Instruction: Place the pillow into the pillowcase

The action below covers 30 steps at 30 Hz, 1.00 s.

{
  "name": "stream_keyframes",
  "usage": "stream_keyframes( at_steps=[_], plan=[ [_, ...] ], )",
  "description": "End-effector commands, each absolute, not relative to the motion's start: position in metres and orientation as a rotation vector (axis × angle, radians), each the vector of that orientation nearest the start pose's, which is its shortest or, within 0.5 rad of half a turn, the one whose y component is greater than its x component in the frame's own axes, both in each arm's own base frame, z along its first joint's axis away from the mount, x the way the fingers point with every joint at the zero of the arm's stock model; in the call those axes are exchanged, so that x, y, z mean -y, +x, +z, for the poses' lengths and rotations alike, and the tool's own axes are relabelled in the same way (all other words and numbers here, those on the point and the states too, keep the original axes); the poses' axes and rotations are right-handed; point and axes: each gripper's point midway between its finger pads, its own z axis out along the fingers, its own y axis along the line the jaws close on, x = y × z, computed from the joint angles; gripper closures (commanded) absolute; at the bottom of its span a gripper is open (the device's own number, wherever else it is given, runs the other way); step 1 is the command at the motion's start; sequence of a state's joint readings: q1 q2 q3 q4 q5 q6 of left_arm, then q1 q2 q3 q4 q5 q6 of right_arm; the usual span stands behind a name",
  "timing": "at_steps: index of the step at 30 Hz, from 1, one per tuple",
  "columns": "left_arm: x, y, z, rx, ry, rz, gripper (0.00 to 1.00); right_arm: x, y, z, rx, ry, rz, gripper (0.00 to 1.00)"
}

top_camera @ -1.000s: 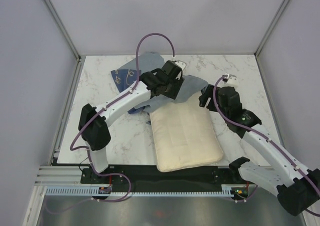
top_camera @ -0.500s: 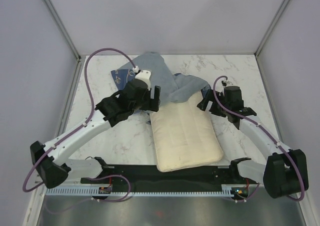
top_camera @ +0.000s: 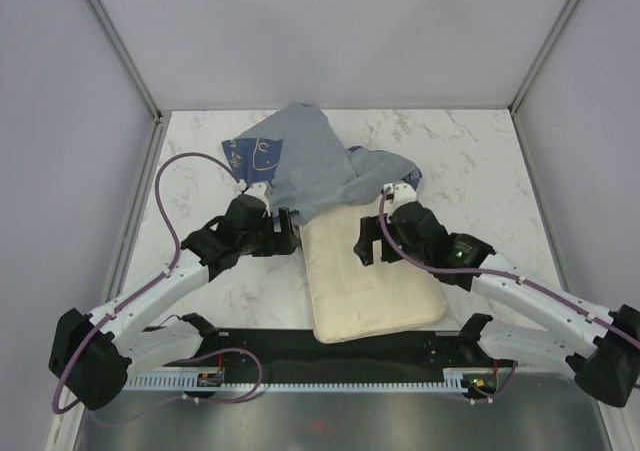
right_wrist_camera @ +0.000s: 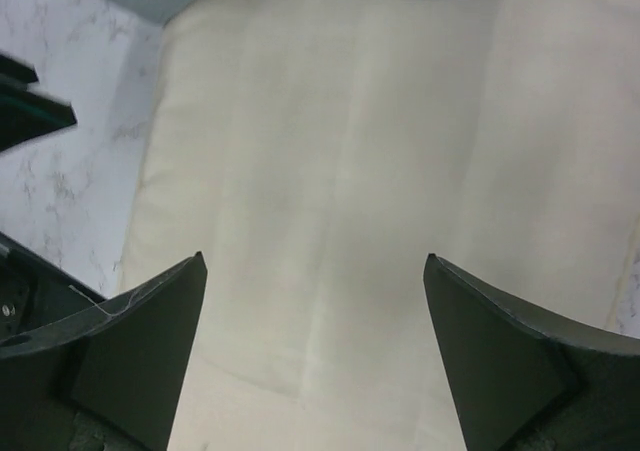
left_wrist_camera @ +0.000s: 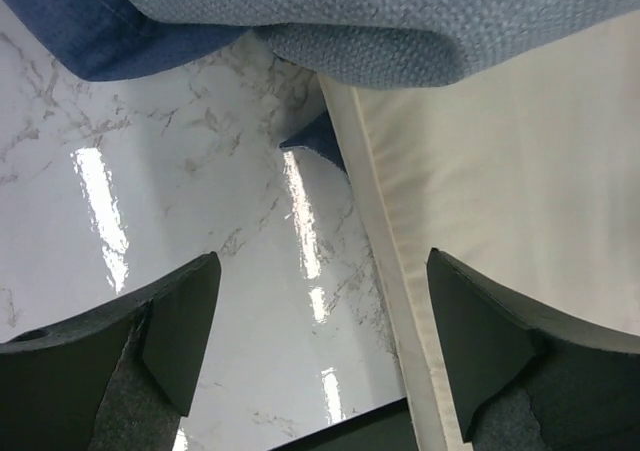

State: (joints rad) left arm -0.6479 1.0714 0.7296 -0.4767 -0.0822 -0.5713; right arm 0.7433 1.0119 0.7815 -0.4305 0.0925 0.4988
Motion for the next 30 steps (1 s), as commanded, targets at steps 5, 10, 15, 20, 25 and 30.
stream_keyframes(
  at_steps=[5, 10, 15, 20, 25, 30],
  plan=[
    [0.195, 0.238, 0.139, -2.342, -0.028, -0.692, 0.1, -0.251, 0.165, 0.159, -2.264, -0.427, 0.39, 0.02],
    [0.186, 0.243, 0.134, -2.334, -0.116, -0.728, 0.11, -0.289, 0.124, 0.154, -2.24, -0.557, 0.3, 0.02],
    [0.168, 0.244, 0.142, -2.259, -0.207, -0.692, 0.11, -0.316, 0.099, 0.114, -2.266, -0.678, 0.191, 0.02],
    [0.155, 0.244, 0.142, -2.223, -0.272, -0.692, 0.1, -0.322, 0.097, 0.084, -2.275, -0.719, 0.083, 0.02],
    [0.157, 0.244, 0.131, -2.238, -0.288, -0.727, 0.1, -0.307, 0.113, 0.063, -2.292, -0.687, -0.032, 0.02],
    [0.164, 0.244, 0.12, -2.269, -0.286, -0.773, 0.1, -0.295, 0.132, 0.059, -2.291, -0.639, -0.064, 0.52]
  ],
)
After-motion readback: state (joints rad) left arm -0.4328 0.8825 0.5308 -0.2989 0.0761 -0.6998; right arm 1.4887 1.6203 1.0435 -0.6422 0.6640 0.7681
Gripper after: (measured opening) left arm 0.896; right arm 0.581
